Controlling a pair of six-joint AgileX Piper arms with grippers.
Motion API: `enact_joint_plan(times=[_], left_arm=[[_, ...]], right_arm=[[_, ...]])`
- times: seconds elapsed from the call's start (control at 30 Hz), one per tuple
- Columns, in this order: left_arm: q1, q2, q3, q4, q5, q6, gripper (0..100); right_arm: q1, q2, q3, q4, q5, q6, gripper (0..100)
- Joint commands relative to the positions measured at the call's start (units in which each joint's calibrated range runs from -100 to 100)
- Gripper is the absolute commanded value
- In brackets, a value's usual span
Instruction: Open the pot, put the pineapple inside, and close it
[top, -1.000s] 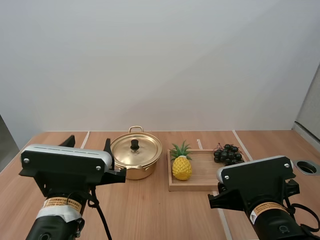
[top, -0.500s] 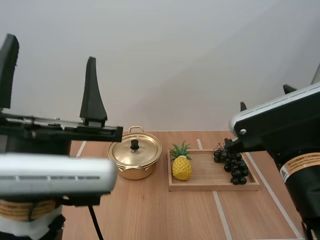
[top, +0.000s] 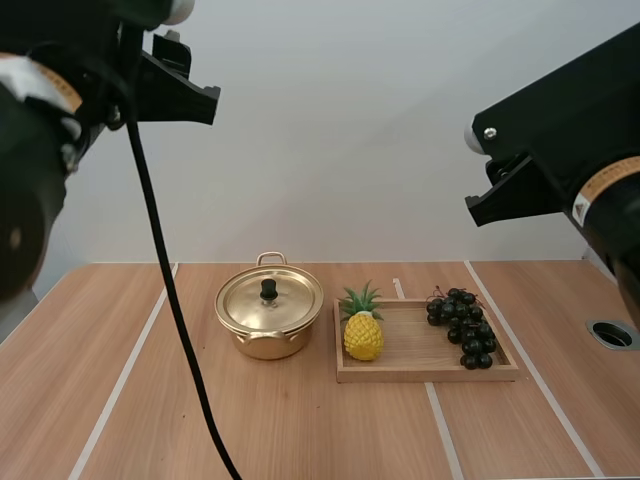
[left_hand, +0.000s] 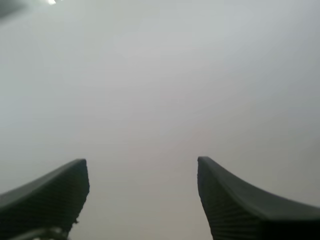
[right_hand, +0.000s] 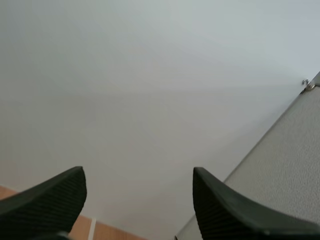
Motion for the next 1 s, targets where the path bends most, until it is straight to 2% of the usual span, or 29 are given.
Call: enact_joint_plan(times=[0.0, 0.1, 0.2, 0.33, 0.53, 0.8, 0.97], left_arm=[[-0.02, 8.12, -5.48, -6.52, 19.37, 7.96, 100], [-0.02, 14.39, -7.93, -18.23, 30.01, 19.25, 100], [-0.02, 19.05, -8.09, -28.61, 38.91, 29.05, 100], [-0.02, 25.13, -8.09, -35.41, 53.5, 36.93, 100], [-0.02, 32.82, -8.09, -35.14, 62.14, 42.12, 100], [-0.02, 41.22, -8.09, -35.25, 62.51, 41.9, 100], [-0.02, 45.96, -8.09, -35.5, 57.02, 41.9, 100]], right_arm=[[-0.07, 8.19, -4.7, 1.03, 14.21, -1.58, 100], [-0.07, 14.97, -8.04, 6.28, 21.48, -1.58, 100], [-0.07, 18.92, -9.2, 11.85, 22.84, -3.0, 100], [-0.07, 22.2, -9.31, 18.91, 23.21, -5.95, 100], [-0.07, 22.05, -9.31, 25.11, 23.49, -8.08, 100], [-0.07, 22.05, -9.31, 27.41, 24.22, -8.33, 100], [-0.07, 22.05, -9.31, 28.18, 24.65, -8.33, 100]])
